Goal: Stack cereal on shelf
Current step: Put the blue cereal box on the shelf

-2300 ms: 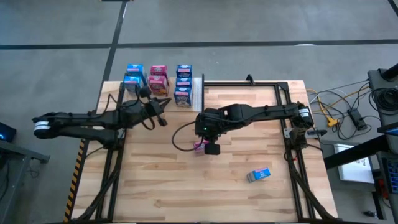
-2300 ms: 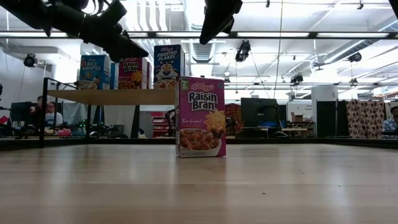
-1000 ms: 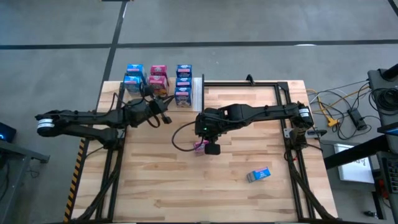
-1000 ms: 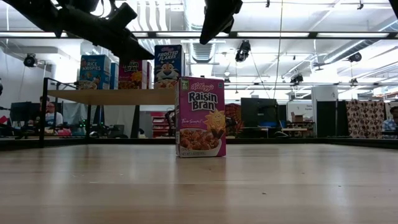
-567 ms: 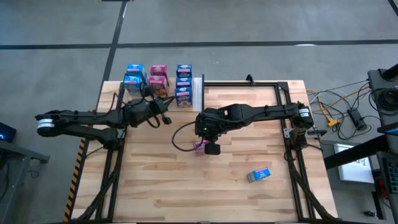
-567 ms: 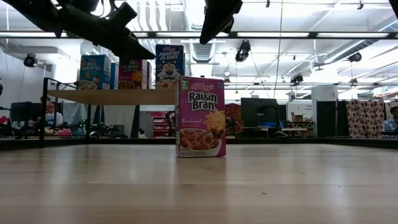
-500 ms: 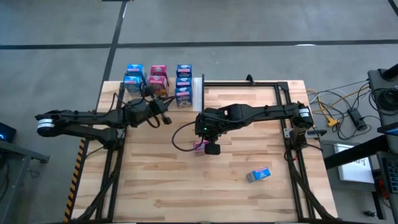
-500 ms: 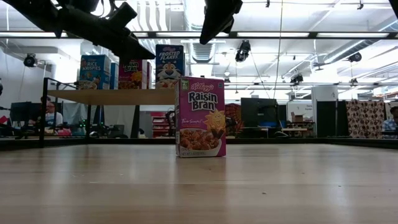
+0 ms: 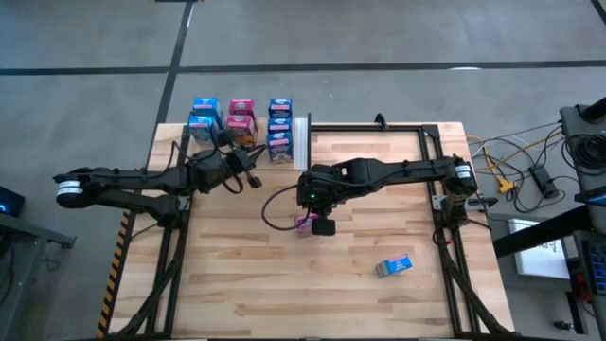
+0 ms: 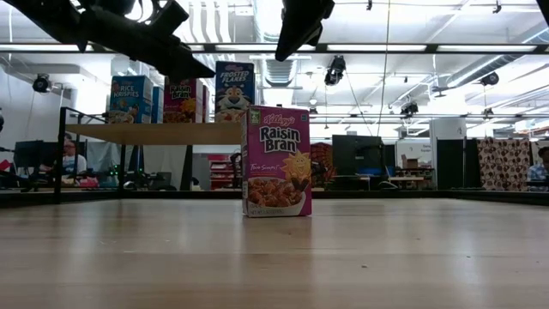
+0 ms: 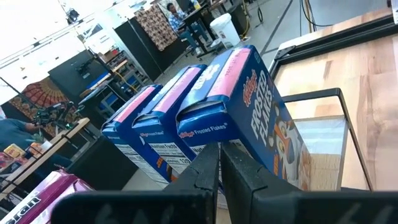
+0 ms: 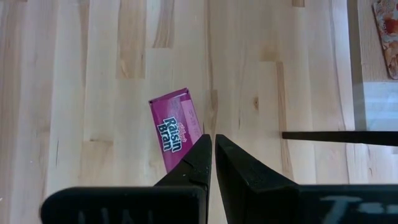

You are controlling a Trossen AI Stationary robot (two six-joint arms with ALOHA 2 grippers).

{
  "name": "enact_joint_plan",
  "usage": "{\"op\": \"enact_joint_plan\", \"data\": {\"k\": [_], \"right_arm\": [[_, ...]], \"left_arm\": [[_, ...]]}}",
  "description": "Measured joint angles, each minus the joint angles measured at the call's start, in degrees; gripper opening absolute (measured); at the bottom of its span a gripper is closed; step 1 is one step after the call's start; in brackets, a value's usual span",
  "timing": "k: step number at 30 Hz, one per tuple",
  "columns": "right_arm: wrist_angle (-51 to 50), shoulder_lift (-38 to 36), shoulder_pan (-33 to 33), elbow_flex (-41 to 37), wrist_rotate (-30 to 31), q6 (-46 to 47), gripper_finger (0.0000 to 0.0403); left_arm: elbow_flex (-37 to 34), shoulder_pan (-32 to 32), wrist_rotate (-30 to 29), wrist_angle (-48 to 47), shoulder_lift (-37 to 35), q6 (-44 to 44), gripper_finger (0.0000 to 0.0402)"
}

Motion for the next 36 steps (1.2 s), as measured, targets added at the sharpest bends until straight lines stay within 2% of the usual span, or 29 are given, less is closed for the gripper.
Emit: {"op": "enact_joint_plan", "data": {"k": [8, 14, 23, 30, 36], "right_arm": [[0.70, 0.00, 0.00, 0.00, 0.98, -0.66, 0.0012], [1.88, 0.00, -0.02, 0.00, 1.90, -2.03, 0.0012], [3.86, 0.00, -0.02, -0.02, 2.44, -3.27, 0.0012], [3.86, 0.00, -0.02, -0.02, 2.82, -3.65, 0.0012], [3.84, 0.00, -0.02, -0.03, 2.82, -3.61, 0.0012]], "left_arm": [[0.00, 0.83, -0.36, 0.36, 0.00, 0.01, 0.0000], [0.00, 0.89, -3.18, 0.41, 0.00, 0.14, 0.0000], [0.00, 0.83, -3.08, 0.43, -0.04, 0.23, 0.0000], [0.00, 0.80, 2.37, 0.40, 0.83, -0.30, 0.0000], [0.00, 0.93, -0.26, 0.58, 1.53, -0.09, 0.0000]]}}
